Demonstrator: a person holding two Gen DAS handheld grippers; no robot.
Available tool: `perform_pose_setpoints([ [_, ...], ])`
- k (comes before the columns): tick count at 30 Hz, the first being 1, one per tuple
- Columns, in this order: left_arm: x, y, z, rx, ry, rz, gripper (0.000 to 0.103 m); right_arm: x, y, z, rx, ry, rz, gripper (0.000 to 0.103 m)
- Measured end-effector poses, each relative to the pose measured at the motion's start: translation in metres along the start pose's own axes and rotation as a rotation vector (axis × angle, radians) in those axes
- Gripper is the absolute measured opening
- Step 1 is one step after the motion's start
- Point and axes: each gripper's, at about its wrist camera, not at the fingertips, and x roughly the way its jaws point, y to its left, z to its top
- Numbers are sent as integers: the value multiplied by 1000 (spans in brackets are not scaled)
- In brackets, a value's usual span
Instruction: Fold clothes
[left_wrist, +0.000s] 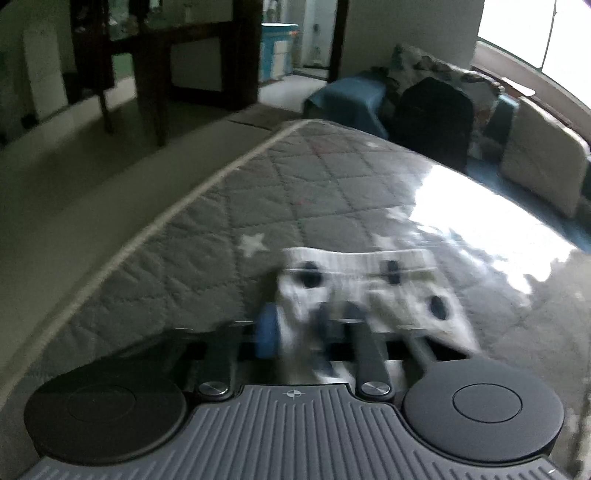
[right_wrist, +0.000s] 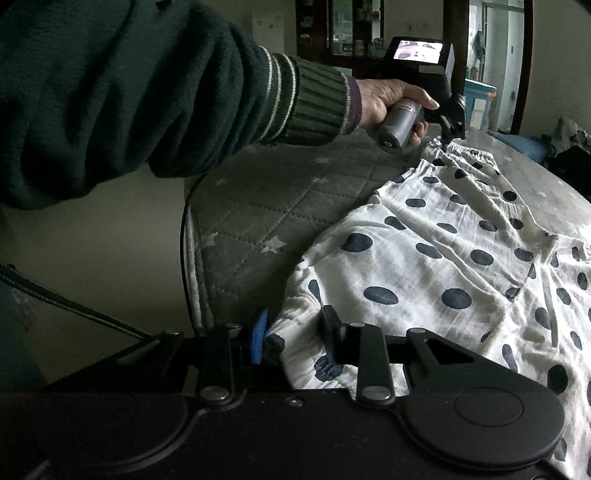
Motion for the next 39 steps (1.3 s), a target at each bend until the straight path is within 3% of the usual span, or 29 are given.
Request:
perform_pose_setpoints([
  [6, -18, -4, 7, -49, -33, -21, 6, -9, -10, 2, 92, -16, 37, 20],
  [12, -49, -27, 23, -34, -94, -19, 6, -20, -20, 5, 165, -51, 43, 16],
  [22, -99, -88, 35, 7, -174, -65, 6, -74, -30, -6, 276, -183, -77, 15],
  [29, -130, -159, 31, 62, -236, -123, 5, -105, -38, -26, 361, -221, -189, 15],
  [35, -132, -195, 19, 215, -222, -148, 5, -118, -44, -47, 432, -210, -246, 15],
  [39, -112, -172, 17, 225, -161, -100, 6, -116, -45, -51, 438, -213, -239, 15],
])
